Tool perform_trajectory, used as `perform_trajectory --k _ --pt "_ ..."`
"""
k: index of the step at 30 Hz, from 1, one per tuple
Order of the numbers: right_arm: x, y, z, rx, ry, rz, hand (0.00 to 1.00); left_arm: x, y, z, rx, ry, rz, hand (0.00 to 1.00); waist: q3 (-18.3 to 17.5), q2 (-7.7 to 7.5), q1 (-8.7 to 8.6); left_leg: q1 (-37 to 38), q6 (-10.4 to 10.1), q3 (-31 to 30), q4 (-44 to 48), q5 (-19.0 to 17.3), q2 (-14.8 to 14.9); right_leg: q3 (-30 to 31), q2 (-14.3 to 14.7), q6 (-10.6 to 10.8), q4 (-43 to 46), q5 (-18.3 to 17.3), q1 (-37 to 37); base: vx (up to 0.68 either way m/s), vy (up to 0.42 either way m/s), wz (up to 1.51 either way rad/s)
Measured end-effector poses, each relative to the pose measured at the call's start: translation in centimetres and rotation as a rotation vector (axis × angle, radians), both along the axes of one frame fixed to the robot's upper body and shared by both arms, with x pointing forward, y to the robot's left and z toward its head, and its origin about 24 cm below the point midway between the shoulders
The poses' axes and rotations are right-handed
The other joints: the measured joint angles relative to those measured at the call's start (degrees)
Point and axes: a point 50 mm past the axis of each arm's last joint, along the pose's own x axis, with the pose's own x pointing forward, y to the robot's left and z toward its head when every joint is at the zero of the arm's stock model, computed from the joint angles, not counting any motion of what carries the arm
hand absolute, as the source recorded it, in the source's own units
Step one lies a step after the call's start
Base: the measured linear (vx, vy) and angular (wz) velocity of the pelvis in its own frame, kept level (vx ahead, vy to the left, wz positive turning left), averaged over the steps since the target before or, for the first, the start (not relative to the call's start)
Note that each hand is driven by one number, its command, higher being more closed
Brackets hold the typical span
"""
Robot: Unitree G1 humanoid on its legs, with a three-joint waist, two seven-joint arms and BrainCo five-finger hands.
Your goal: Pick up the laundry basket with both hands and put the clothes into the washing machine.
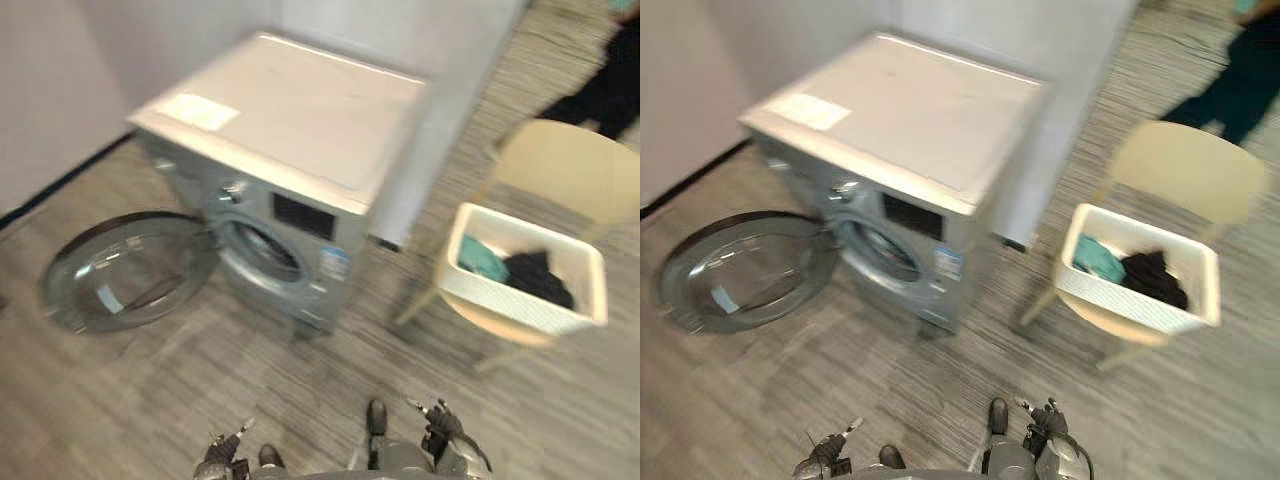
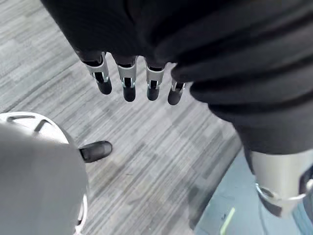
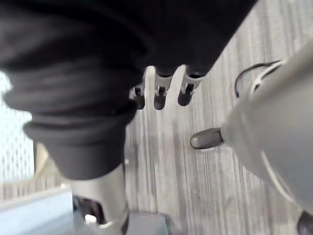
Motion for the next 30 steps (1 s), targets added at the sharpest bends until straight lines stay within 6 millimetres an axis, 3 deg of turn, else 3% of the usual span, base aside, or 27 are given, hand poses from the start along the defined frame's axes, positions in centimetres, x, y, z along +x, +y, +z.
perform_trajectory --k 1,2,5,8,11,13,14,15,16,17,18,19,20,21,23,25,26,27,28,29,30 --pt "-0.5 -0.4 -0.2 -0.002 0.021 -0.015 0.0 0.3 -0.3 0.1 -0.006 -0.013 0.001 0.0 0.07 0.64 -0.4 0.24 -0.4 0.61 0.0 0.24 0.88 1.46 0.6 -0.26 0.23 -0.47 -0.12 0.07 -0.092 -0.33" --pt "-1.8 -0.8 -0.6 0.009 0.069 -0.064 0.0 0.7 -0.5 0.2 -0.009 -0.028 0.0 0.0 0.07 0.78 -0.91 1.06 -1.55 0.72 0.45 0.62 1.23 1.37 0.08 -1.82 3.08 -5.71 -0.55 0.09 -0.063 -0.19" --pt "-3.0 -2.6 -0.6 -0.016 0.117 -0.138 0.0 -0.2 -2.0 -0.3 -0.058 -0.01 0.028 0.0 -0.1 3.91 -0.53 2.93 -4.2 1.13 -1.72 2.18 2.75 -2.6 2.6 -0.87 1.5 -7.42 -0.05 0.05 -0.112 -0.31" --pt "-2.7 -3.0 -0.6 -0.007 0.117 -0.176 0.0 -1.6 -2.7 -0.8 -0.083 0.031 0.042 0.0 -0.36 6.23 -0.06 3.68 -4.03 0.05 -2.56 2.74 3.57 -3.51 4.86 -1.35 -1.22 -5.11 1.27 0.08 -0.082 -0.47" --pt "-2.3 -2.2 -0.7 0.018 0.107 -0.177 0.0 -1.5 -2.3 -0.7 -0.079 0.026 0.053 0.0 -0.29 5.65 -0.13 5.36 -4.66 -0.26 -0.62 4.33 4.7 -3.12 5.88 -1.95 -0.83 -6.22 3.31 0.09 -0.076 -0.1" --pt "-1.7 -1.7 -0.7 0.036 0.089 -0.184 0.0 -1.5 -1.4 -0.6 -0.057 0.022 0.058 0.0 -0.13 3.65 -0.36 3.66 -4.88 -1.57 7.63 4.55 7.1 -2.55 5.55 -2.43 -0.82 -7.43 4.73 0.08 -0.064 -0.08" --pt "-1.5 -1.5 -0.7 0.039 0.086 -0.173 0.0 -1.6 -1.1 -0.5 -0.048 0.023 0.062 0.0 0.02 3.43 -0.34 2.38 -4.83 -2.38 13.16 4.53 8.95 -1.81 5.65 -2.3 -0.7 -8.03 5.14 0.08 -0.053 -0.4" --pt "-1.1 -1.6 -0.6 0.029 0.074 -0.151 0.0 -2.0 -0.7 -0.6 -0.044 0.03 0.082 0.0 0.19 3.36 -0.19 -0.01 -2.35 -4.99 22.75 4.6 12.56 -0.54 6.42 -2.89 0.11 -8.89 6.04 0.08 -0.048 -0.54" --pt "-0.9 -1.7 -0.5 0.017 0.066 -0.137 0.0 -2.2 -0.6 -0.6 -0.046 0.033 0.097 0.0 0.51 3.56 0.06 -1.46 1.98 -7.23 27.69 5.07 14.05 0.51 6.9 -3.29 0.53 -9.57 6.71 0.17 -0.052 -0.77" --pt "-0.5 -1.9 -0.3 0.002 0.055 -0.121 0.0 -2.3 -0.3 -0.6 -0.04 0.023 0.115 0.0 1.11 4.55 0.64 -4.58 8.91 -12.32 35.14 8.77 15.58 2.42 7.55 -3.99 1.23 -10.67 7.65 0.19 -0.025 -0.87" --pt "0.2 -1.8 -0.1 -0.013 0.037 -0.103 0.0 -2.2 0.1 -0.4 -0.03 -0.005 0.146 0.0 1.85 3.99 1.42 -8.33 8.07 -19.23 42.03 8.64 14.96 5.26 7.4 -5.02 1.97 -11.45 8.33 0.22 0.038 -0.93" --pt "0.9 -2.2 0.3 -0.035 0.013 -0.097 0.0 -1.7 -0.3 -0.3 -0.042 -0.026 0.17 0.0 2.27 4.87 1.78 -11.87 4.33 -23.72 46.63 2.06 11.59 7.02 7.14 -5.24 2.6 -12.07 8.03 0.16 0.095 -0.85" --pt "1.7 -2.6 0.6 -0.05 -0.008 -0.085 0.0 -1.3 -0.9 -0.3 -0.062 -0.04 0.18 0.0 2.86 5.22 2.01 -14.97 2.66 -27.73 48.34 -3.37 6.28 9.22 6.3 -5.34 3.04 -12.57 7.8 0.18 0.133 -0.96" --pt "2.4 -2.9 0.8 -0.063 -0.01 -0.056 0.0 -1.3 -1.2 -0.3 -0.074 -0.048 0.189 0.0 3.26 5.29 2.87 -17.65 2.8 -30.15 45.73 -7.23 -0.21 11.9 5.38 -5.22 2.73 -12.69 8.01 0.15 0.105 -0.94" --pt "2.8 -2.2 0.7 -0.057 -0.009 -0.022 0.0 -1.8 -0.6 -0.3 -0.069 -0.045 0.214 0.0 3.43 5.5 3.14 -19.44 3.67 -28.75 35.96 -7.94 -2.58 13.1 5.1 -4.42 1.82 -13.18 9.93 0.22 0.129 -0.8" --pt "3.1 -1.5 0.9 -0.055 -0.029 -0.015 0.0 -1.9 -0.5 -0.2 -0.067 -0.05 0.236 0.0 4.17 5.38 3.08 -19.85 3.42 -27.84 24.49 -7.56 -2.44 13.86 4.56 -2.86 1.94 -14.82 12.33 0.27 0.176 -0.44" --pt "3.5 -1.5 1.1 -0.068 -0.046 0.0 0.0 -2.0 -0.4 -0.2 -0.068 -0.054 0.252 0.0 4.17 5.13 3.21 -19.97 1.7 -28.39 16.64 -6.21 -3.14 14.86 3.65 -1.65 2.27 -16.2 12.95 0.31 0.248 -0.44" --pt "4.1 -1.5 1.4 -0.088 -0.068 0.033 0.0 -2.0 -0.6 -0.2 -0.072 -0.053 0.254 0.0 4.08 5.01 3.6 -19.89 0.3 -30.66 13.12 -1.65 -4.45 16.44 2.61 -0.37 2.47 -17.47 13.28 0.34 0.282 -0.56" --pt "4.4 -1.6 1.6 -0.097 -0.073 0.049 0.0 -2.0 -0.5 -0.3 -0.071 -0.05 0.254 0.0 3.98 4.78 3.96 -19.66 1.11 -31.44 13.02 0.21 -5.7 17.61 1.99 0.12 2.4 -17.94 13.29 0.39 0.335 -0.65" --pt "4.8 -1.3 1.7 -0.095 -0.08 0.066 0.0 -2.0 -0.5 -0.3 -0.072 -0.049 0.252 0.0 3.69 4.23 4.13 -19.55 3.16 -32.42 13.43 0.36 -7.8 18.55 0.75 0.12 2.22 -18.47 13.17 0.41 0.329 -0.54" --pt "5.2 -0.6 1.6 -0.083 -0.084 0.086 0.0 -2.1 0.0 -0.2 -0.059 -0.046 0.249 0.0 3.47 3.42 3.95 -20.16 4.82 -32.14 14.9 -1.5 -8.87 19.21 -0.26 0.28 2.58 -18.13 13.29 0.41 0.319 -0.42"
